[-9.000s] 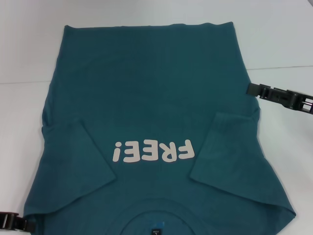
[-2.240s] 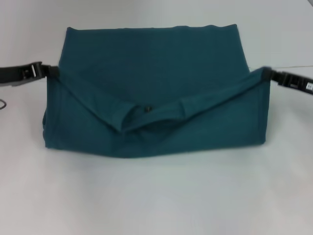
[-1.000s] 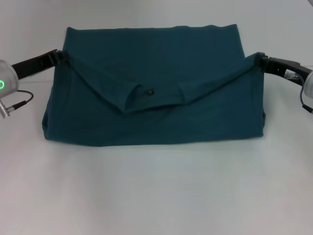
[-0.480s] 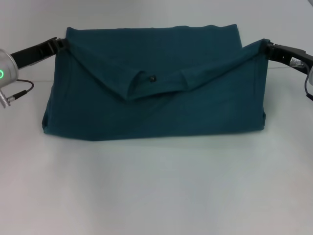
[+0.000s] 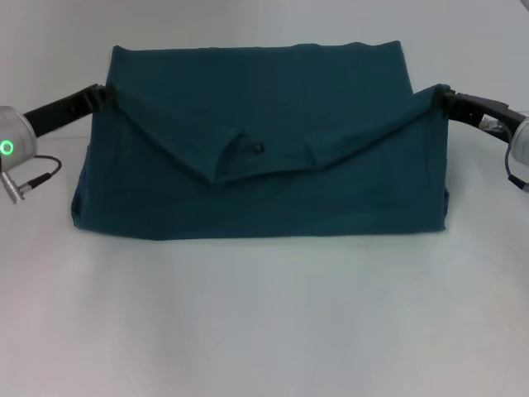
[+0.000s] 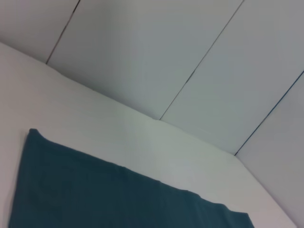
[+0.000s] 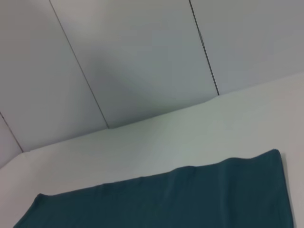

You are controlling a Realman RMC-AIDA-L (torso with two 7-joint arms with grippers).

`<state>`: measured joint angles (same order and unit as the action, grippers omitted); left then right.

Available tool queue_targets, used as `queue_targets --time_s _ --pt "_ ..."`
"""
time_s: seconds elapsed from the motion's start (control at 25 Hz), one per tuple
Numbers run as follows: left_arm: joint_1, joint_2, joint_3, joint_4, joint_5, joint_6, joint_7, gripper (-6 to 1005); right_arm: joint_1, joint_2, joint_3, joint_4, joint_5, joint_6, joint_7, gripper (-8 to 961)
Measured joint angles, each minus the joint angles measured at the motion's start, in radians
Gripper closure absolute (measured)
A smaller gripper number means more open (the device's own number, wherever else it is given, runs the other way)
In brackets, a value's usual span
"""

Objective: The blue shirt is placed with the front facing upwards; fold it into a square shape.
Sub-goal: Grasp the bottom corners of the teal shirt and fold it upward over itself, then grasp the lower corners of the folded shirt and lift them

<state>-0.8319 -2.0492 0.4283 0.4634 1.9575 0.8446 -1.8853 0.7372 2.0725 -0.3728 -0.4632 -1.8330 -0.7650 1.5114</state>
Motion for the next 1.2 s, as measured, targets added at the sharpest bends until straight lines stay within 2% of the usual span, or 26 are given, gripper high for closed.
queue_targets --time_s 0.16,0.4,0.6,0.76,1.08,1.2 --pt "0.003 -0.008 0.0 -0.002 -0.001 -0.008 0.012 980 -0.001 0.009 0.0 0.005 0.0 0.014 -0.007 898" --pt "0.004 -0.011 0.0 -0.002 -0.002 -0.011 0.015 980 0.003 0.011 0.0 0.018 0.005 0.017 -0.019 897" --pt "0.016 -0.026 0.001 0.0 -0.024 -0.021 0.034 979 0.011 0.012 -0.01 0.041 0.015 0.048 -0.02 897" --pt "0.025 -0.043 0.0 0.008 -0.029 -0.037 0.05 908 0.013 0.012 -0.062 0.052 0.014 0.09 -0.02 896" --pt "0.037 -0.046 0.0 0.01 -0.035 -0.064 0.053 740 0.006 0.012 -0.084 0.046 0.016 0.11 -0.02 677" --pt "0.048 -0.046 0.001 0.018 -0.052 -0.067 0.055 674 0.002 0.012 -0.085 0.041 0.016 0.109 -0.021 537"
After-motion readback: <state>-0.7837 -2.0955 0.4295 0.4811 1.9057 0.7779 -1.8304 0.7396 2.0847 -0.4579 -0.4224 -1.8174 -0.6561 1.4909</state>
